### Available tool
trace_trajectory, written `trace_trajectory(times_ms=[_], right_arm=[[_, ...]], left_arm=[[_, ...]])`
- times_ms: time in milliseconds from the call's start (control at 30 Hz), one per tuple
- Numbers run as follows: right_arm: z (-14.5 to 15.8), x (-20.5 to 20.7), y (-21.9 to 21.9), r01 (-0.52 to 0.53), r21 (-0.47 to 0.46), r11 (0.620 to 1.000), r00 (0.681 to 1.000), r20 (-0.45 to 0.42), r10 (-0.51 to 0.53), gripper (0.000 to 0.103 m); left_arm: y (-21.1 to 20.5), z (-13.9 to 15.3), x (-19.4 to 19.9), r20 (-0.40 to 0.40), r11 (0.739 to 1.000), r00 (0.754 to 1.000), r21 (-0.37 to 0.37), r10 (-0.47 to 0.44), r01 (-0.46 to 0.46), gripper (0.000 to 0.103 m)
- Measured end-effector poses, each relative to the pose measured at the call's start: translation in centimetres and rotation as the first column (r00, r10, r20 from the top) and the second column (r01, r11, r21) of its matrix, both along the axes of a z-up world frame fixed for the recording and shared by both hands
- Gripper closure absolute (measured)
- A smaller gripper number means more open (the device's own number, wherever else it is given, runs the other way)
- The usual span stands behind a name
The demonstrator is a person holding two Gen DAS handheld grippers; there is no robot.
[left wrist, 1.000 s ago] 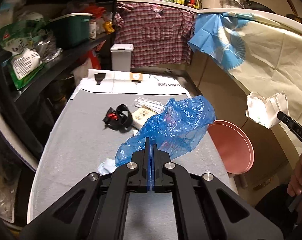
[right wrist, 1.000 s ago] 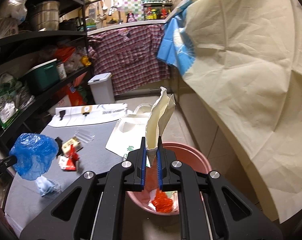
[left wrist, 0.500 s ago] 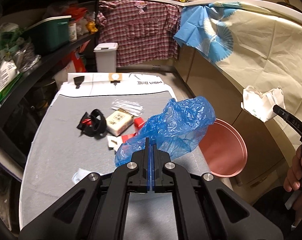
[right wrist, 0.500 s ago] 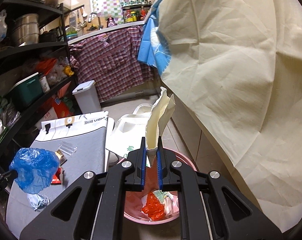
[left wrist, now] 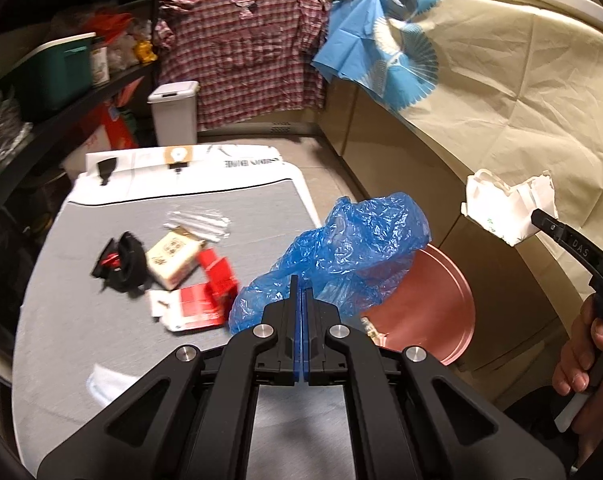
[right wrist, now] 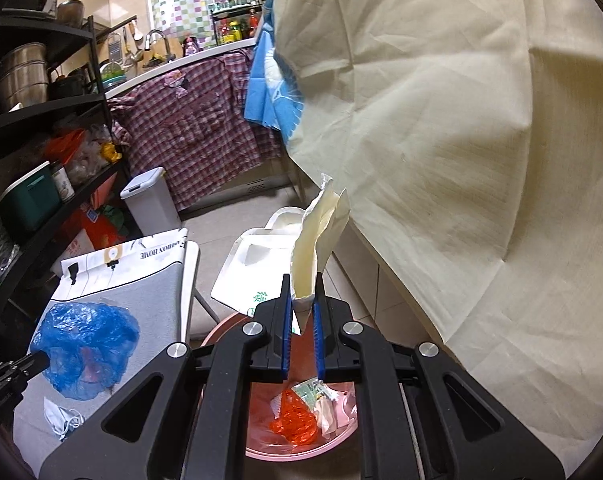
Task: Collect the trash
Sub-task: 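Carry the blue bag and white carton over the pink bin with both tools, then open both tools to drop the blue bag and carton into the bin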
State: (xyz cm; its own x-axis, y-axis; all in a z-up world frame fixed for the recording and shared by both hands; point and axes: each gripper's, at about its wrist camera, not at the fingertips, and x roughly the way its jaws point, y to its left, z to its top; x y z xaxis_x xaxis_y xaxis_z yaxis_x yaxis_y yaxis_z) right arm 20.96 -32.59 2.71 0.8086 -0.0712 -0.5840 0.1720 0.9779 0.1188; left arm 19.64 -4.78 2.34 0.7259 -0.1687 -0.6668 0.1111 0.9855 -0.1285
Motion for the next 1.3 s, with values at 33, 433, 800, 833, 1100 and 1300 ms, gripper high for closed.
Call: trace_trajectory(times_ms=[33,433,800,833,1100,1300], right_arm=[[-0.1,0.1,-0.1,0.003,-0.001,1.0,1.0,-0.002,-0.003,0.094],[-1.5,1.4,-0.2,0.004,-0.034,0.999,1.0,-0.03,-0.005,0.094],[-2.6,3.0,-0.3,0.001,-0.037,0.999,0.998,-0.057,-0.003,0.094],[-2.8,3.2,-0.2,-0.001,-0.039,0.999,0.998,-0.059,-0.001,0.094],[-3.6,4.1,0.0,-0.019,-0.035,0.999,0.996,-0.088,0.015,0.094],[-5.0,5.3,0.6,-0.056,-0.038,0.998,0.985,-0.164,0.049,0.087]], left_arm=[[-0.3,-0.1,0.2,-0.002,1.0,1.0,-0.002,-0.005,0.005,0.103],[-5.7,-2.3,3.5,-0.035,0.995,0.995,-0.038,-0.09,0.089,0.103],[-9.5,-5.6,5.0,-0.091,0.987,0.983,-0.039,-0.16,0.157,0.103],[-9.6,-5.8,5.1,-0.095,0.987,0.982,-0.039,-0.162,0.159,0.103],[-10.1,-7.7,6.1,-0.138,0.986,0.977,-0.037,-0.165,0.161,0.103],[-10.5,-8.7,7.1,-0.177,0.981,0.965,-0.058,-0.191,0.184,0.1]])
